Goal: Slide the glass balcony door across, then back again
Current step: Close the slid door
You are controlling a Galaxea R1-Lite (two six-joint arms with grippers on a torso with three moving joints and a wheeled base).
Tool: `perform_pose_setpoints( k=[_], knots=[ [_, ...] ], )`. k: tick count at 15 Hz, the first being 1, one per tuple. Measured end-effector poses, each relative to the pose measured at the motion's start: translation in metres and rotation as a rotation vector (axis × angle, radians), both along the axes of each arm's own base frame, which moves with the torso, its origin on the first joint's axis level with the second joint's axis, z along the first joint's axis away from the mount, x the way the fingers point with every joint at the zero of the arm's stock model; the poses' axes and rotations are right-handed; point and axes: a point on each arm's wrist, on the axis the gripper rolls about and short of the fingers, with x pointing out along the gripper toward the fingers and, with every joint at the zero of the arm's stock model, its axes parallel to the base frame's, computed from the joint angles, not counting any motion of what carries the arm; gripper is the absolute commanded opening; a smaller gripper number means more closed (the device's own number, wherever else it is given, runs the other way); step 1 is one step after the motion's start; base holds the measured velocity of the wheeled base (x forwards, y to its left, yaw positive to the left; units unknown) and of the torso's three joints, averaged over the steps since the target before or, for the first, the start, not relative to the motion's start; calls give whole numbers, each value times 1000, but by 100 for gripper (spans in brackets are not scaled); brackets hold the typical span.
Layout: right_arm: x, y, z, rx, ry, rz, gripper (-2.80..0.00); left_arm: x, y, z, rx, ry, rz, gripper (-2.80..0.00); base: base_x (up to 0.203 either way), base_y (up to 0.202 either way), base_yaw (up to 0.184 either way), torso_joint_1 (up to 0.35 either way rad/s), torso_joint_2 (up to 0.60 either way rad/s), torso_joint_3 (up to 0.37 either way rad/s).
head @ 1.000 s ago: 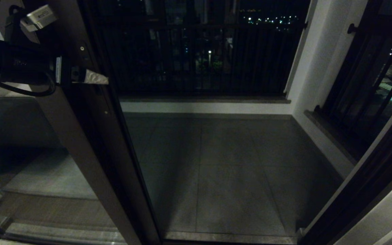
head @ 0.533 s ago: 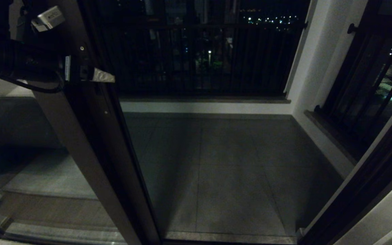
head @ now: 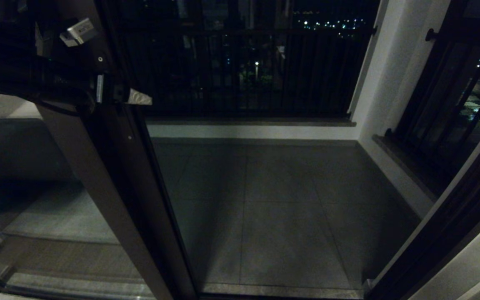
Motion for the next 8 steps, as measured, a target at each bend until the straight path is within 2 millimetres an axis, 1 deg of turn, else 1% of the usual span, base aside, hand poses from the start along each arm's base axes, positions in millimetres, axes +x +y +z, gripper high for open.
perform_pose_setpoints(
  k=[3,8],
  knots=[
    [0,0,0,0,-1,0,-280,7,-7,1,-9,-60,-12,0,0,0,0,0,0,0],
    [0,0,0,0,-1,0,-280,6,-24,0,-7,-64,-55,0,0,0,0,0,0,0]
  ],
)
